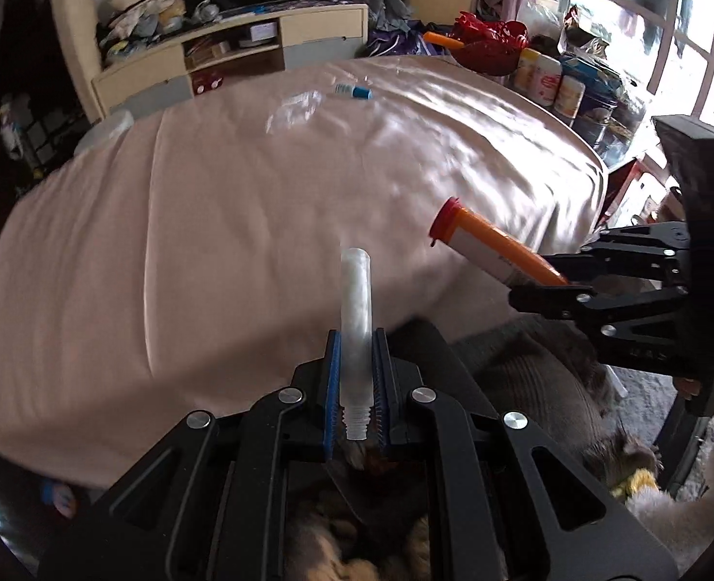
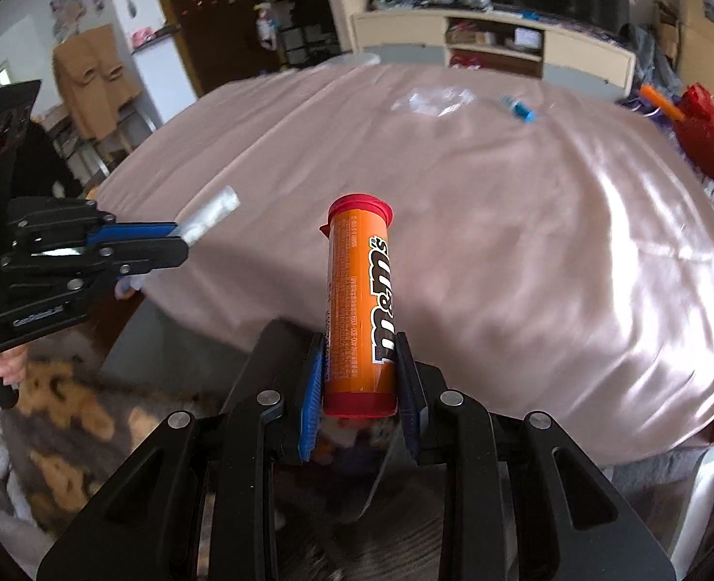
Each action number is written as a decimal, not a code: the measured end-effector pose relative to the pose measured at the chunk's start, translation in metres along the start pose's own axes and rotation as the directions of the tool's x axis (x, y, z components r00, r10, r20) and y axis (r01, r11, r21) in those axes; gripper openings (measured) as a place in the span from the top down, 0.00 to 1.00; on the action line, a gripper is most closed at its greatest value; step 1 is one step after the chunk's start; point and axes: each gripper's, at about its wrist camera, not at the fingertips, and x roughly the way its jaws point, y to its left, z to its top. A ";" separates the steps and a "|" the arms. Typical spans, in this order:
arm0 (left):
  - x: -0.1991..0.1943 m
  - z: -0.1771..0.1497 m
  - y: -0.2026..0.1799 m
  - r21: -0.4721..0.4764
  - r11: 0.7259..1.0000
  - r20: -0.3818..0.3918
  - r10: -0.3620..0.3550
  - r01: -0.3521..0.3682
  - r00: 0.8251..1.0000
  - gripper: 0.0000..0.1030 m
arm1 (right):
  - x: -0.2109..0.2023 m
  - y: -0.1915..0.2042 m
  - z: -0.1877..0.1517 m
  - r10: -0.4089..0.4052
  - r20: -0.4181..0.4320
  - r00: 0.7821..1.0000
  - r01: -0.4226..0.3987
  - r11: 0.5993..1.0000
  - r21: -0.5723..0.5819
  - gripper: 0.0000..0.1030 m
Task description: Collect trash
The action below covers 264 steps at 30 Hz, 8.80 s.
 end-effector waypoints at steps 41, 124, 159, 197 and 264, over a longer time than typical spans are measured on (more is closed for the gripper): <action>0.078 -0.101 0.006 -0.214 0.976 -0.220 -0.023 -0.026 0.975 0.08 | 0.057 -0.016 -0.045 -0.071 -0.064 0.995 0.084 0.971 0.225 0.04; 0.119 0.205 0.093 -0.013 0.998 0.086 0.061 -0.061 0.994 0.63 | 0.058 -0.124 0.233 -0.222 0.097 0.970 0.215 0.973 0.083 0.80; 0.010 -0.071 0.009 -0.268 0.963 0.053 0.030 -0.014 0.998 0.63 | 0.011 0.048 -0.012 -0.057 0.129 0.990 0.052 0.998 0.041 0.80; 0.016 -0.087 0.005 -0.230 0.970 0.066 0.090 -0.072 0.994 0.08 | 0.010 0.031 -0.043 -0.264 0.162 0.951 0.229 0.951 0.208 0.03; -0.058 -0.090 0.020 -0.237 0.957 0.375 0.251 -0.169 0.892 0.08 | -0.071 0.062 -0.063 -0.451 0.422 0.786 0.347 0.888 0.302 0.03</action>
